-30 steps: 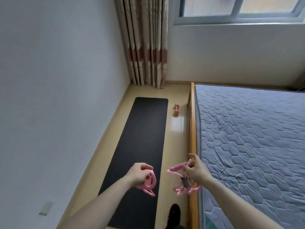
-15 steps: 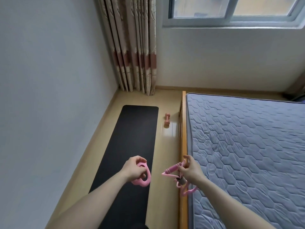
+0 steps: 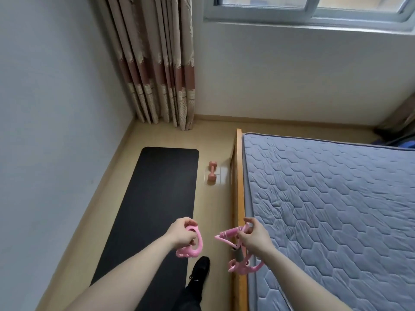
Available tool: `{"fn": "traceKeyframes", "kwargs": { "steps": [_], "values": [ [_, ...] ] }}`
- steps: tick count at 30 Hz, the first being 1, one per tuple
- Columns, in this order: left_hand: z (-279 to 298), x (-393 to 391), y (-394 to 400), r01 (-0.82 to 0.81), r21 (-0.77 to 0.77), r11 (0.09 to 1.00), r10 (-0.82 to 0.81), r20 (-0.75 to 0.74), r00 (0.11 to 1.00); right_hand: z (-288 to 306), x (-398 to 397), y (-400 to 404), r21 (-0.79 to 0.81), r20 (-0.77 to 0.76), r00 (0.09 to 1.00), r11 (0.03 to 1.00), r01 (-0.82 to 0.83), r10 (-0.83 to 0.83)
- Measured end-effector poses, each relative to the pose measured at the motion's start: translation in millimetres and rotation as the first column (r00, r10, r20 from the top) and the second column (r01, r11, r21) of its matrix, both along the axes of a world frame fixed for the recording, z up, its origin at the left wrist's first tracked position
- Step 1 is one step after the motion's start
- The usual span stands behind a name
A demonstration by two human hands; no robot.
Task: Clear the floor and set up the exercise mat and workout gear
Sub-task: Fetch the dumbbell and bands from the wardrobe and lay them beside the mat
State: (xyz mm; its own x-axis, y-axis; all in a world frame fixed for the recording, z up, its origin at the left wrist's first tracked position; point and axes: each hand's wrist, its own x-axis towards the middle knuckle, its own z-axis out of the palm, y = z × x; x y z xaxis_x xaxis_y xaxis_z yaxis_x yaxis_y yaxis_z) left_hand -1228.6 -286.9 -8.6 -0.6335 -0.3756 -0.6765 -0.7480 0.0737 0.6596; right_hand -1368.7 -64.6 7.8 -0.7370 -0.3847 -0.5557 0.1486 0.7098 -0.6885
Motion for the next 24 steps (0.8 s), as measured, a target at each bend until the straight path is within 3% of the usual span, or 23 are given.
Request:
{"fn": "traceKeyframes", "kwargs": {
  "steps": [9,21,24],
  "values": [
    [-119,-172,-98,0.024,0.077,0.997,-0.034,0.131,0.991,-91,-156,-103,0.101,0.059,0.997,0.994,0.049,-0.055],
    [-350,-368,-170,-0.054,-0.024,0.998,0.055,0.071,0.996,-267,-310,-182,0.083,0.055,0.998,0.996,0.029,-0.034],
    [-383,-392,-179,-0.075,-0.058,0.995,0.077,0.030,0.997,-290,-337,-192,0.041,0.064,0.997,0.998,0.052,-0.054]
  ]
}}
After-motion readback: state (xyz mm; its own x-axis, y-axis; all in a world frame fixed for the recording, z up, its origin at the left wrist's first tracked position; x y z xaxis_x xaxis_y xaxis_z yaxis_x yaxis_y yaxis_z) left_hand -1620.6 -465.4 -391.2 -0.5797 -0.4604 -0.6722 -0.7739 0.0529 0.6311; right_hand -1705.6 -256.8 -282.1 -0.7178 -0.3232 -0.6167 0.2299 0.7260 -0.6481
